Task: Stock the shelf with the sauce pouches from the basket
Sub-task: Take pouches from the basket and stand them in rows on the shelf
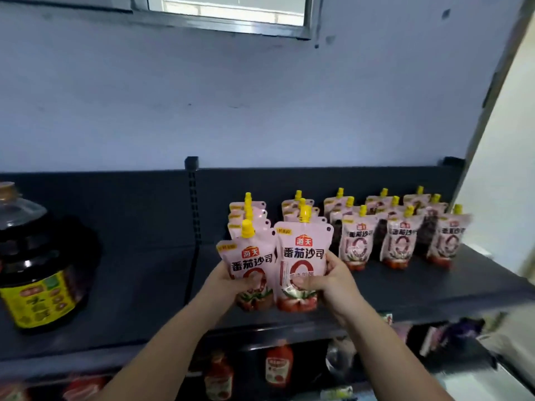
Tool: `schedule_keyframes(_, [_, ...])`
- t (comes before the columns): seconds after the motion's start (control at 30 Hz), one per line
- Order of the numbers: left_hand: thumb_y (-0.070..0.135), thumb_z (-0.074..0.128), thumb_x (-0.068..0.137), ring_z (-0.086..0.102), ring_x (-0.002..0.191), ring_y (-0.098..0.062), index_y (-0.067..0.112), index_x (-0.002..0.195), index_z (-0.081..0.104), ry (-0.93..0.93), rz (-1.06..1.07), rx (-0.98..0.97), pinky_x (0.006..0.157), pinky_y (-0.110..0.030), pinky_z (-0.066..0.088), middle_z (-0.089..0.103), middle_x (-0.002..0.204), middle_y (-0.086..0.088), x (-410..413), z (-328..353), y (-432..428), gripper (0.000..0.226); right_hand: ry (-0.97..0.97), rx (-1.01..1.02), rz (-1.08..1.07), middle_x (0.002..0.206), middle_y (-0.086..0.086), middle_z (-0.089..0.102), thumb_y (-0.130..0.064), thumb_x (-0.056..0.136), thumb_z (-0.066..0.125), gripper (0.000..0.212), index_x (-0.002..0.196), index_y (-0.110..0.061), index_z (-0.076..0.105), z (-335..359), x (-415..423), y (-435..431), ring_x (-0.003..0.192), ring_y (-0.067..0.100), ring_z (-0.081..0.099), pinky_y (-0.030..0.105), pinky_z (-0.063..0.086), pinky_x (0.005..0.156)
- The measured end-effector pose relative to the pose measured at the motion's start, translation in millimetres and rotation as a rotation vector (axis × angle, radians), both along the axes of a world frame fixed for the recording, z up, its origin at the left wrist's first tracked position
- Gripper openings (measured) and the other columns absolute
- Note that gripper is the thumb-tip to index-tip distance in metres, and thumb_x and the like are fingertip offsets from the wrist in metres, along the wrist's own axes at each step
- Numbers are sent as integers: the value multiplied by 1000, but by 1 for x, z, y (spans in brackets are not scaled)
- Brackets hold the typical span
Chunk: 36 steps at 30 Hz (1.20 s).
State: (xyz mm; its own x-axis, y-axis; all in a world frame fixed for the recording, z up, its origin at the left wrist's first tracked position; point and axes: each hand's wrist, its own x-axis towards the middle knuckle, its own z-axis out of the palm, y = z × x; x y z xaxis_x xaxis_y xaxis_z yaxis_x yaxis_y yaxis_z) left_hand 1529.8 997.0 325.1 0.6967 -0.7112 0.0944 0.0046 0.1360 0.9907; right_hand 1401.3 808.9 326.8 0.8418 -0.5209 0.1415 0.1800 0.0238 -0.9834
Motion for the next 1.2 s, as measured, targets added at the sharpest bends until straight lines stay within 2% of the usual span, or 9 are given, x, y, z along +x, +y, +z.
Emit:
schedule_keyframes(0.1, [-8, 69, 80, 71, 101, -18, 12, 113, 67, 16, -9, 28, 77, -23, 56, 77, 104, -2, 26, -20, -25, 38, 36, -1, -6, 101, 11, 78, 2, 47, 85, 66, 109, -6, 66, -10, 21, -18, 92, 26, 75, 27, 59, 69])
schedule_keyframes(0.2, [-9, 69, 80, 70, 104, -21, 5, 118, 64, 10, -19, 45, 78, -23, 57, 76, 109, -8, 48, -35, -44, 41, 68, 12, -10, 101, 13, 77, 4, 50, 85, 61, 108, -5, 66, -24, 39, -36, 93, 28, 75, 29, 59, 70])
schedule_keyframes(0.3, [-11, 68, 80, 67, 110, -26, 2, 121, 60, 6, -27, 93, 87, -28, 56, 73, 114, -13, 62, -50, -55, 44, 112, 12, -19, 101, 14, 77, 4, 52, 84, 56, 105, -6, 68, -45, 49, -49, 97, 33, 73, 36, 59, 75])
schedule_keyframes(0.47, [3, 76, 78, 70, 106, -12, 16, 118, 63, -44, -98, 180, 82, -22, 57, 75, 111, 6, 72, -70, -53, 45, 175, 0, 81, 116, 4, 74, -17, 68, 86, 59, 121, -20, 62, -75, 48, -57, 109, 21, 70, 27, 57, 84])
schedule_keyframes(0.57, [16, 87, 69, 68, 107, -6, 25, 120, 60, -124, -47, 244, 88, -23, 55, 73, 115, 13, 69, -76, -47, 59, 253, -104, 157, 120, -5, 72, -17, 72, 84, 61, 126, -25, 57, -77, 43, -65, 112, 12, 68, 25, 55, 89])
schedule_keyframes(0.67, [30, 87, 61, 70, 99, -2, 27, 110, 66, -175, 27, 252, 75, -11, 54, 75, 106, 17, 68, -75, -40, 54, 280, -215, 128, 115, -9, 74, -11, 73, 85, 54, 120, -24, 61, -74, 38, -76, 108, 9, 69, 22, 55, 87])
schedule_keyframes(0.83, [15, 83, 69, 73, 92, -6, 20, 103, 70, -149, 88, 239, 71, -12, 54, 78, 100, 10, 72, -75, -39, 37, 239, -269, 39, 109, -9, 76, -5, 75, 83, 46, 114, -21, 64, -73, 33, -99, 103, 9, 71, 23, 57, 84])
schedule_keyframes(1.0, [22, 80, 66, 71, 96, -6, 21, 110, 65, -111, 148, 147, 73, -11, 53, 76, 106, 9, 65, -78, -48, 47, 226, -281, 73, 109, -18, 74, -1, 77, 80, 49, 115, -26, 61, -72, 36, -111, 103, 2, 69, 14, 54, 80])
schedule_keyframes(1.2, [28, 78, 70, 68, 100, 2, 33, 115, 59, -130, 208, 116, 76, -8, 52, 72, 111, 19, 57, -84, -52, 49, 209, -286, 97, 115, -13, 73, -4, 77, 81, 57, 124, -24, 56, -77, 39, -119, 109, 4, 67, 19, 54, 87])
